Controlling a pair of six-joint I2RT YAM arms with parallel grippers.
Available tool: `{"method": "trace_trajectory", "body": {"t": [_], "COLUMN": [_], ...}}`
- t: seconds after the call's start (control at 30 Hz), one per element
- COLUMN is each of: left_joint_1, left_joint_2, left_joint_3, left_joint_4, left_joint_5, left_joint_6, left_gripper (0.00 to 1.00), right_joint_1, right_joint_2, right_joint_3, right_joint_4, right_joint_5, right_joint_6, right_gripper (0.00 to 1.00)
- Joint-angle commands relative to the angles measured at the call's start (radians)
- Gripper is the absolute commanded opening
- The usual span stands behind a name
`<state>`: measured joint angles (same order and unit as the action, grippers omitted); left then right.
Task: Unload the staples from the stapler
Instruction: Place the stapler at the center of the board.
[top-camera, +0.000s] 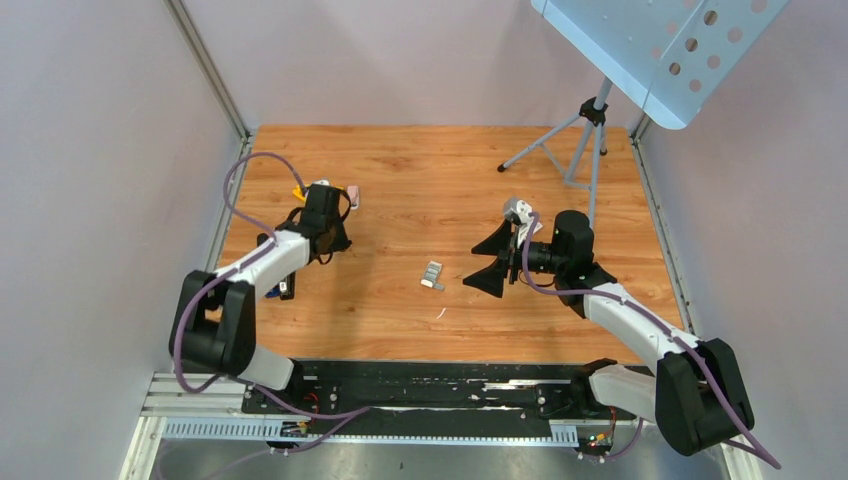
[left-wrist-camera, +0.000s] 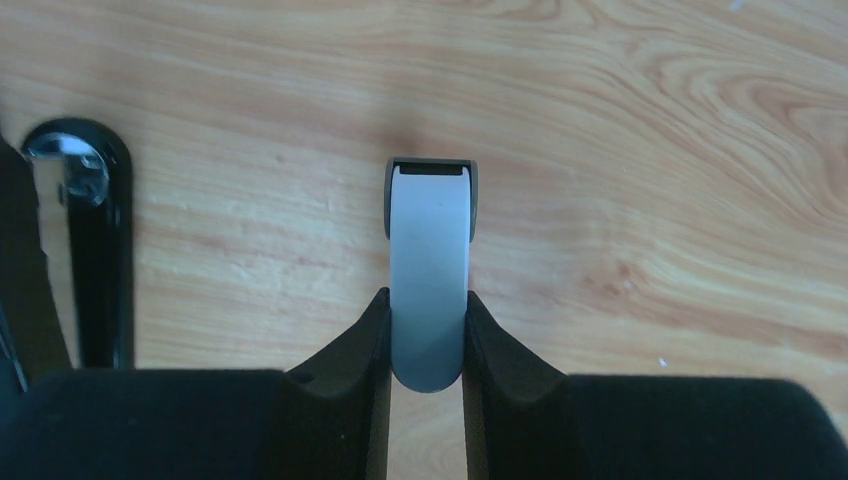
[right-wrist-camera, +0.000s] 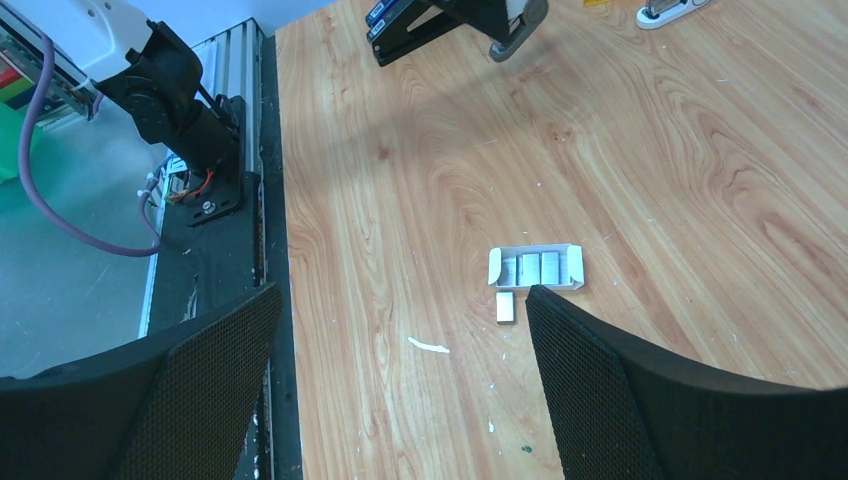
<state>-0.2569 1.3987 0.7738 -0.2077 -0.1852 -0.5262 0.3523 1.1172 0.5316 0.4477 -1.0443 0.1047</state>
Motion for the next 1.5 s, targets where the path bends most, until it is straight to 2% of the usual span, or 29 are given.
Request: {"method": "trace_trajectory", "body": {"t": [0.0,0.27,0.5,0.67,0.7,0.83,0.9,0.93,1.0,1.23,1.47], "left_joint_1": [0.022,0.098,0.185,0.2,0.2,0.2,0.199,0.2,0.199,0.2,0.199], "left_joint_2": [0.151,0.343,0.49,0.57,0.588,0.651,0.677,0.683,0.677,0.535,0.246], "left_joint_3": [0.183,0.369,0.468,0.55,0.571,0.669,0.722,0.735,0.744,0.705,0.532], "left_joint_4": [-0.231,-0.248,-0.245,-0.286,-0.3,-0.364,-0.396,-0.403,-0.402,-0.365,-0.234], "left_joint_5": [-0.099,0.057,0.355,0.386,0.387,0.401,0.393,0.391,0.387,0.343,0.333], "left_joint_6": [0.062,0.112,0.143,0.177,0.183,0.203,0.214,0.222,0.233,0.279,0.349], "left_gripper": [0.0,0.0,0.0,0.01,0.03,0.24,0.39,0.42,0.46,0.51,0.54], "right_joint_1": [-0.01,-0.019,-0.023,-0.023,-0.023,-0.022,-0.022,-0.022,-0.024,-0.026,-0.026], "right_joint_2": [-0.02,-0.029,-0.029,-0.023,-0.023,-0.022,-0.022,-0.022,-0.023,-0.023,-0.026], "right_joint_3": [-0.016,-0.021,-0.024,-0.022,-0.021,-0.019,-0.019,-0.018,-0.019,-0.028,-0.035], "right_joint_4": [-0.006,-0.007,-0.005,-0.002,-0.001,-0.003,-0.003,-0.003,-0.003,0.007,0.018], "right_joint_5": [0.004,0.006,0.009,0.009,0.009,0.008,0.007,0.007,0.007,0.008,0.007], "right_joint_6": [-0.016,-0.017,-0.016,-0.016,-0.017,-0.016,-0.016,-0.016,-0.017,-0.013,-0.011], "right_gripper": [0.96,0.97,0.97,0.97,0.97,0.97,0.97,0.97,0.97,0.97,0.97]}}
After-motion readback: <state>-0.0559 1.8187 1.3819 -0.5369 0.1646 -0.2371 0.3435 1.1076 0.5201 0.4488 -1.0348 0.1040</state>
